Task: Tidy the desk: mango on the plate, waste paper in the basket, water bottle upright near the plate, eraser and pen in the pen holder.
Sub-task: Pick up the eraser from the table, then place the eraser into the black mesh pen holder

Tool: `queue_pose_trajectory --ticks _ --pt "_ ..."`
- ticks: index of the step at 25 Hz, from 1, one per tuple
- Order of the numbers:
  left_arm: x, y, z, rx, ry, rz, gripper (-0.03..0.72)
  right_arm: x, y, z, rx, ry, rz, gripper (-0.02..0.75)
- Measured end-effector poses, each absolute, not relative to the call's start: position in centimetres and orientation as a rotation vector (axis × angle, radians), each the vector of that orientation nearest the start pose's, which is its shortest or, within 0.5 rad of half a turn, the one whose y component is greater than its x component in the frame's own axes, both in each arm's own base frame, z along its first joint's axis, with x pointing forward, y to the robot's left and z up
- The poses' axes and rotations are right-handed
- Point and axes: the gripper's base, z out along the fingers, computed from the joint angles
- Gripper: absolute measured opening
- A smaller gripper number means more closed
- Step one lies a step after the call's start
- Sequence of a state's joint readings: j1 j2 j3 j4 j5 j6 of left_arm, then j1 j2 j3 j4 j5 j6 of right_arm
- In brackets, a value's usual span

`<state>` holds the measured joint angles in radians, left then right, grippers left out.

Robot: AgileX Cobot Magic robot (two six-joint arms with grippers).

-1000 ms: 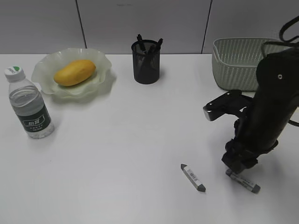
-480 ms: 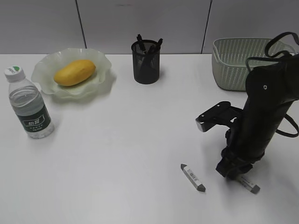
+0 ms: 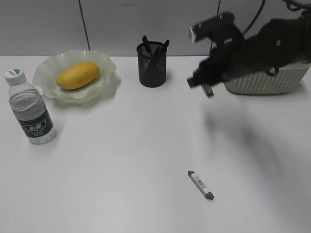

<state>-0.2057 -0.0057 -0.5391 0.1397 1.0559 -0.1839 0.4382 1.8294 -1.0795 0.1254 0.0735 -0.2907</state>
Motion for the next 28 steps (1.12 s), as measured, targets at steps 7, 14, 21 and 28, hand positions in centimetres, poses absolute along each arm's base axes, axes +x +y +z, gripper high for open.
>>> queue_pose_trajectory --ticks 7,14,21,28 --pt "-0.8 1.3 28.9 0.012 1.988 -0.086 0.255 41.9 19.3 25.4 -0.408 1.780 0.248 0.163" --pt "-0.8 1.3 28.9 0.012 1.988 -0.086 0.255 47.3 21.8 23.1 -0.303 1.751 0.332 0.163" --pt "-0.8 1.3 28.9 0.012 1.988 -0.086 0.255 48.7 22.9 21.0 -0.170 1.773 0.467 0.163" --pt "-0.8 1.3 28.9 0.012 1.988 -0.086 0.255 48.4 24.8 18.9 -0.236 1.737 0.615 0.181"
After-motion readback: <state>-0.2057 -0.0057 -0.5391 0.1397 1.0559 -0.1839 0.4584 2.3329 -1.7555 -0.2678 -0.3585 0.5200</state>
